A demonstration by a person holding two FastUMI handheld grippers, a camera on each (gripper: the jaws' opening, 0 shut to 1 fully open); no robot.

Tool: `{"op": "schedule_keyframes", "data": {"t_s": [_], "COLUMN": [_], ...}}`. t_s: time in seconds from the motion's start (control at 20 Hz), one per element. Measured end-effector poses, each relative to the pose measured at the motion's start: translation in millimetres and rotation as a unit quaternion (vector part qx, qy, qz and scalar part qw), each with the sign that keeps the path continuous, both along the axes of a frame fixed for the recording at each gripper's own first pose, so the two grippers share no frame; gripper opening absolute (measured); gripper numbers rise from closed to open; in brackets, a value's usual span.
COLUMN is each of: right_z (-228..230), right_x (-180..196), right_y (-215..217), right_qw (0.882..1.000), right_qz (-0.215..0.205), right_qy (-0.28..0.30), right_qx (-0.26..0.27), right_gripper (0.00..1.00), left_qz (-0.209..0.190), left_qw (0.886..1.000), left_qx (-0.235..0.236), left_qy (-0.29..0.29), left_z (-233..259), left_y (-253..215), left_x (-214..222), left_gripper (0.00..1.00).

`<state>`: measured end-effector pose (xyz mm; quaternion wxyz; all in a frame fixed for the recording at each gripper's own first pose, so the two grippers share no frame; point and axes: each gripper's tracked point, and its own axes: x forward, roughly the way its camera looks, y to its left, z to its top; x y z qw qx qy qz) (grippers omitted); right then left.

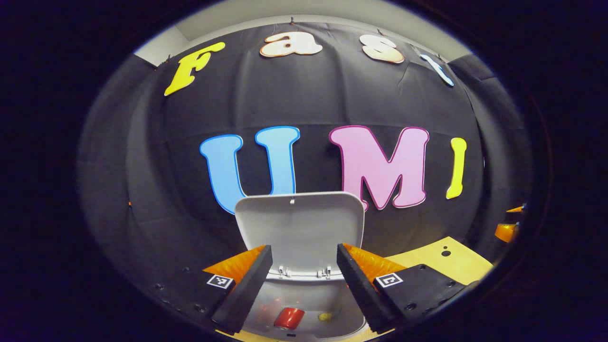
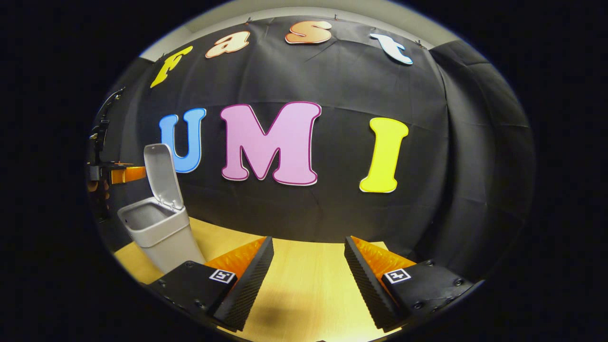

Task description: Press the lid of the desktop garbage bin to open it, pick up the crumpled paper on the desktop and throw it into the bin, then pick up the pop can on the desktop and drop it into the bin, and finally close the garbage bin lid.

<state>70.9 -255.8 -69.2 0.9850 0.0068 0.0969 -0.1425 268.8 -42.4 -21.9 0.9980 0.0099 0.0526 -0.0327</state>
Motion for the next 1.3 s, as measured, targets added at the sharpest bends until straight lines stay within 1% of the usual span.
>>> {"op": "schedule_keyframes", "data": {"t_s": [0.15, 0.3, 0.55, 0.6, 0.65, 0.7, 0.85, 0.95, 1.05, 1.1, 1.2, 1.3], "right_z": [2, -7, -31, -35, -37, -39, -41, -41, -43, -44, -50, -50], "right_x": [7, 9, 20, 23, 25, 28, 29, 27, 22, 21, 19, 19], "right_y": [-1, 1, 1, -1, -1, -3, -5, -4, -4, -4, 2, 5], "right_qw": [1.0, 1.0, 0.999, 0.999, 0.999, 0.998, 0.998, 0.998, 0.998, 0.998, 0.997, 0.996], "right_qz": [0.009, 0.017, 0.021, 0.02, 0.019, 0.018, 0.012, 0.015, 0.016, 0.016, 0.022, 0.025], "right_qy": [-0.001, 0.008, 0.038, 0.042, 0.045, 0.047, 0.049, 0.049, 0.056, 0.057, 0.065, 0.065], "right_qx": [0.001, 0.009, 0.013, 0.018, 0.024, 0.029, 0.032, 0.028, 0.022, 0.024, 0.041, 0.047], "right_gripper": [0.97, 0.97, 0.97, 0.97, 0.97, 0.97, 0.97, 0.97, 0.97, 0.97, 0.97, 0.97], "left_qz": [-0.011, -0.02, -0.004, -0.008, -0.01, -0.013, -0.025, -0.033, -0.044, -0.047, -0.044, -0.038], "left_qw": [0.999, 0.998, 0.998, 0.998, 0.998, 0.998, 0.999, 0.999, 0.999, 0.999, 0.999, 0.999], "left_qx": [0.0, -0.011, -0.008, -0.009, -0.011, -0.015, -0.012, -0.006, -0.015, -0.018, -0.019, -0.023], "left_qy": [-0.039, -0.051, -0.069, -0.068, -0.063, -0.06, -0.039, -0.016, -0.006, -0.001, 0.002, 0.008], "left_z": [38, 54, 70, 69, 69, 68, 56, 42, 42, 40, 36, 31], "left_y": [-4, -4, 14, 15, 15, 16, 11, 4, -5, -8, -6, -3], "left_x": [14, 29, 65, 74, 82, 90, 109, 111, 107, 101, 90, 70], "left_gripper": [0.93, 0.9, 0.91, 0.91, 0.94, 0.91, 0.91, 0.91, 0.94, 0.93, 0.94, 0.94]}}
